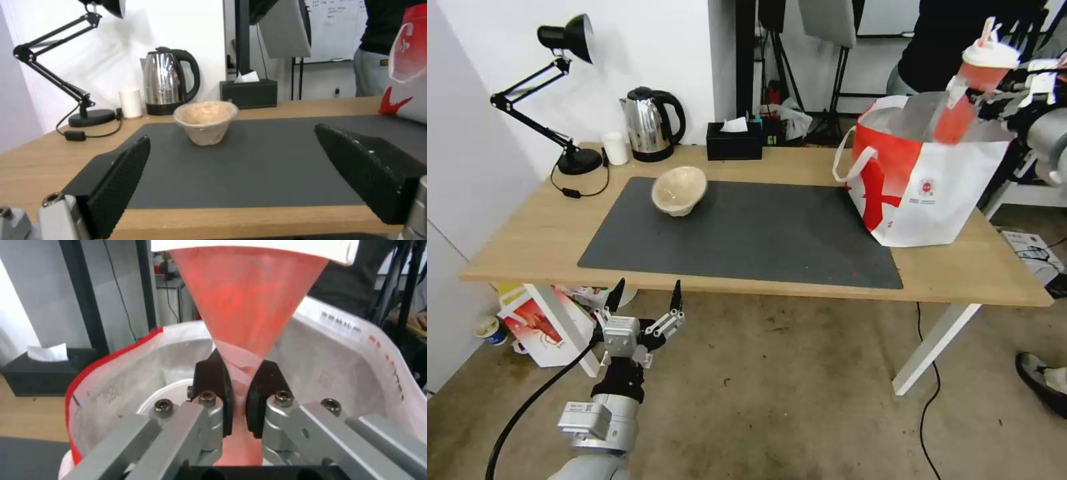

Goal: Pick up the trash from the table and place it into the takeout bag.

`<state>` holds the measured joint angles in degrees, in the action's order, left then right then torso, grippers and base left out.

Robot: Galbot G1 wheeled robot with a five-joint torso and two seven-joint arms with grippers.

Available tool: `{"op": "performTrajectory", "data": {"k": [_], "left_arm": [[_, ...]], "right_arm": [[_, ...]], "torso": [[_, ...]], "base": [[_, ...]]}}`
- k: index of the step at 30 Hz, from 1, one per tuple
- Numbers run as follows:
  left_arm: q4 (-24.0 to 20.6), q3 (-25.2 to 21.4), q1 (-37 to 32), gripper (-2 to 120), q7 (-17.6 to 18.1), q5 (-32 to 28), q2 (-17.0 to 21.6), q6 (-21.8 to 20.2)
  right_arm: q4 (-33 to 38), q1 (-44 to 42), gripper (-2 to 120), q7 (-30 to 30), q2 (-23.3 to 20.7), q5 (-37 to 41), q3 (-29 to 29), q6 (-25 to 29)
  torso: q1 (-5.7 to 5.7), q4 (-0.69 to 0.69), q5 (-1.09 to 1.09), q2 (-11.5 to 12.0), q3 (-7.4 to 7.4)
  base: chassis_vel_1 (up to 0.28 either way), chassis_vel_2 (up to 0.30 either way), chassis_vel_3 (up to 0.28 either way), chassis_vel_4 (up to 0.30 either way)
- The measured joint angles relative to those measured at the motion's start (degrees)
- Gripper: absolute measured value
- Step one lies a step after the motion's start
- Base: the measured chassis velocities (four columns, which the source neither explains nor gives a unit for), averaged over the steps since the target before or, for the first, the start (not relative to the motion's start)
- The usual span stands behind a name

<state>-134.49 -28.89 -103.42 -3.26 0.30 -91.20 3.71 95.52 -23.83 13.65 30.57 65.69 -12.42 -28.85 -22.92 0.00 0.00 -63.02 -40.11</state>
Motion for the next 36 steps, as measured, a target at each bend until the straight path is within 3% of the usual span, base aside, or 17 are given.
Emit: {"op": "performTrajectory", "data": {"k": [14,36], "left_arm": [[0.01,0.02,0.06,93,-0.01,-0.01,0.0,0.03],[-0.3,0.21,0.17,93,-0.02,-0.02,-0.01,-0.02]], "right_arm": [[-0.54,0.31,5,1.23,2.72,-0.95,1.76,-0.03],[-1.38,6.58,5,1.48,0.69,3.8,3.14,-0.72]], "torso": [[0.0,0.0,0.0,0.0,0.0],[0.0,-0.01,0.01,0.0,0.0]], "base": [[0.0,0.0,0.0,0.0],[0.0,0.0,0.0,0.0]]}}
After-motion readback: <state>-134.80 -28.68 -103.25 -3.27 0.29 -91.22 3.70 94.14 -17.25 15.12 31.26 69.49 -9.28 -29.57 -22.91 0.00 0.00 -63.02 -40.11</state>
